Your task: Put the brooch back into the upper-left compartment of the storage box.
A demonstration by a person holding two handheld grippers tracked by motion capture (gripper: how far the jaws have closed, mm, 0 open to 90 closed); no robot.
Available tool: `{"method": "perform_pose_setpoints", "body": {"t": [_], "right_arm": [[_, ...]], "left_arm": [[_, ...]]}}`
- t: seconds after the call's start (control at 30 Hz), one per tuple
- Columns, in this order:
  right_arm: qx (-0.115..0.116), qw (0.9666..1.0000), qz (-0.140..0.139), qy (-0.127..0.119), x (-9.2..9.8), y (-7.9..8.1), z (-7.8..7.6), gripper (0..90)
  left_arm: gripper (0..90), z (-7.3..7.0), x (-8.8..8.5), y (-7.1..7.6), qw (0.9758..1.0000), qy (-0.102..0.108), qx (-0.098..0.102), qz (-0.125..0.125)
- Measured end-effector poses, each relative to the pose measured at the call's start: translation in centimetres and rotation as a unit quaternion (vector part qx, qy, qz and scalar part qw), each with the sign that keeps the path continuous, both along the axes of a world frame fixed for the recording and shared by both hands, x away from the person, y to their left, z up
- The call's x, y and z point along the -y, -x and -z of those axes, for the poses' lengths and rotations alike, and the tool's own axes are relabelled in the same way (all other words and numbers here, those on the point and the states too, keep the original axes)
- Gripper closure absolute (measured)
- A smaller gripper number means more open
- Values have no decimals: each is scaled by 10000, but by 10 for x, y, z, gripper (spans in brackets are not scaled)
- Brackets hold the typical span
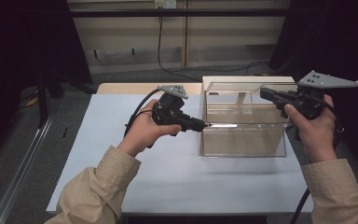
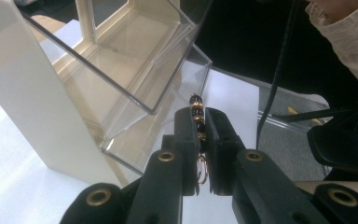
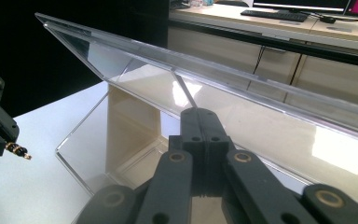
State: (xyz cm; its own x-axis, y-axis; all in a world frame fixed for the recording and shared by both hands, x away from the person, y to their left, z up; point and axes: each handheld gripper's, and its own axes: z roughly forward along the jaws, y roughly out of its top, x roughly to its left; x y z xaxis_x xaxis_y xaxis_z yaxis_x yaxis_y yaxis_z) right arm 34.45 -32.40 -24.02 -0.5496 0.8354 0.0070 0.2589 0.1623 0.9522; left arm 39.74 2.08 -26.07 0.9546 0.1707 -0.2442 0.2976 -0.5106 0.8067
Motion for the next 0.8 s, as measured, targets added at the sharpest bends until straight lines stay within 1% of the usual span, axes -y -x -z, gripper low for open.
{"method": "perform_pose_setpoints", "body": {"t": [0.03, 0.1, 0.13, 0.33, 0.43, 0.53, 0.6, 0.8], "right_arm": [[9, 10000, -6, 5, 0, 0, 0, 900], [2, 10000, -7, -2, 0, 0, 0, 900], [8, 10000, -2, -6, 0, 0, 0, 900], [-1, 10000, -6, -4, 0, 0, 0, 900], [0, 10000, -14, 12, 0, 0, 0, 900], [-2, 10000, -13, 10, 0, 0, -1, 900], [1, 10000, -15, 11, 0, 0, -1, 900], [-7, 10000, -5, 12, 0, 0, 0, 900]], "left_arm": [[843, -1, 0, 0, 10000, -15, 9, 8], [843, -2, 1, 0, 10000, 24, 7, -7], [844, -3, 1, -1, 10000, -9, 31, -1], [843, -6, 3, -2, 10000, 13, 43, 12], [843, -8, 3, -3, 10000, -8, 55, 7], [843, -8, 3, -3, 10000, 29, 39, -13], [843, -9, 3, -4, 10000, 8, 64, -7], [844, -11, 4, -7, 9999, 57, 71, -42]]}}
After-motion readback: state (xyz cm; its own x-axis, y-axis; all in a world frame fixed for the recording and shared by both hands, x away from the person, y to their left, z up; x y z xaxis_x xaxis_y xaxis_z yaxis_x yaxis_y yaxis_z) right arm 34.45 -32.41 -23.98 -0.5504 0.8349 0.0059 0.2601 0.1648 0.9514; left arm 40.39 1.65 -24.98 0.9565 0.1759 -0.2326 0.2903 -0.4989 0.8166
